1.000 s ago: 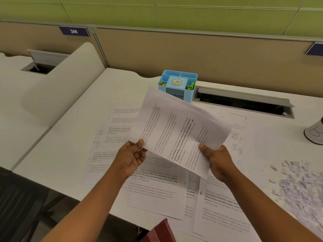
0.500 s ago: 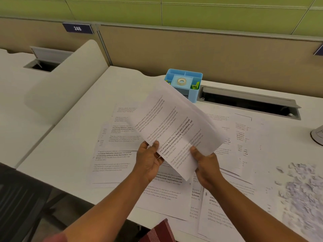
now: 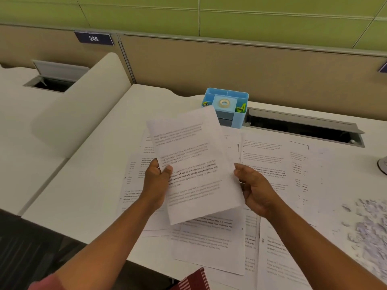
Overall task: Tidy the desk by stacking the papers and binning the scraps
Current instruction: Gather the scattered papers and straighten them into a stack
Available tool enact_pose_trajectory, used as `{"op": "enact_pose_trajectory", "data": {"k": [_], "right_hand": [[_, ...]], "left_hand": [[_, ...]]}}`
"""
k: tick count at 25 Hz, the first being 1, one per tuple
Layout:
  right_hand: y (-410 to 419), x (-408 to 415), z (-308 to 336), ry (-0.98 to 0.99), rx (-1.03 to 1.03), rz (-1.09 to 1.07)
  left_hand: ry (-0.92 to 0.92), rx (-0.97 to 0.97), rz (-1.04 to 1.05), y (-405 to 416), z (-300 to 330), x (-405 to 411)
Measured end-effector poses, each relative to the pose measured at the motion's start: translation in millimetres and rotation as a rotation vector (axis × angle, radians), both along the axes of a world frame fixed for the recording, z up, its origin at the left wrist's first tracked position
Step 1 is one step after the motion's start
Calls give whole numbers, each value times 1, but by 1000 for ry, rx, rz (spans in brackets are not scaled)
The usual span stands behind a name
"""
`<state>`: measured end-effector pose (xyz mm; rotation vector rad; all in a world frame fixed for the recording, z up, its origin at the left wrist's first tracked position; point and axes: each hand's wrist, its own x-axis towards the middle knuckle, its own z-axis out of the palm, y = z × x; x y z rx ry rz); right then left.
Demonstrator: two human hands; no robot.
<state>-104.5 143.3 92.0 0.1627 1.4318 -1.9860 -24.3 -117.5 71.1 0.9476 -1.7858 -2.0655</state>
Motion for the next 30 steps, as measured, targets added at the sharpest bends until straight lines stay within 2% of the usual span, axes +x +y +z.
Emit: {"op": "enact_pose_trajectory", "data": {"k": [3, 6, 11, 16, 19, 21, 24, 30], "right_hand": [[-21, -1, -8, -21, 69, 151], [-45, 6, -23, -85, 121, 105], [-68, 5, -43, -39, 282, 73], [-81, -3, -55, -69, 304, -24], [-88, -15, -66, -86, 297, -114], [-95, -25, -70, -86, 299, -148], [-108, -41, -75, -59, 330, -140], [-124, -60, -91, -81, 347, -117]], "left_hand": [[-60, 12, -154, -20, -10, 4], [-108, 31, -265, -36, -17, 2], [-273, -3, -358, -61, -24, -5], [-366, -48, -267, -95, -33, -13], [-413, -289, -184, -123, -46, -18], [-472, -363, -148, -138, -50, -22], [-551, -349, -133, -152, -55, -30], [-584, -283, -68, -156, -57, -49]]}}
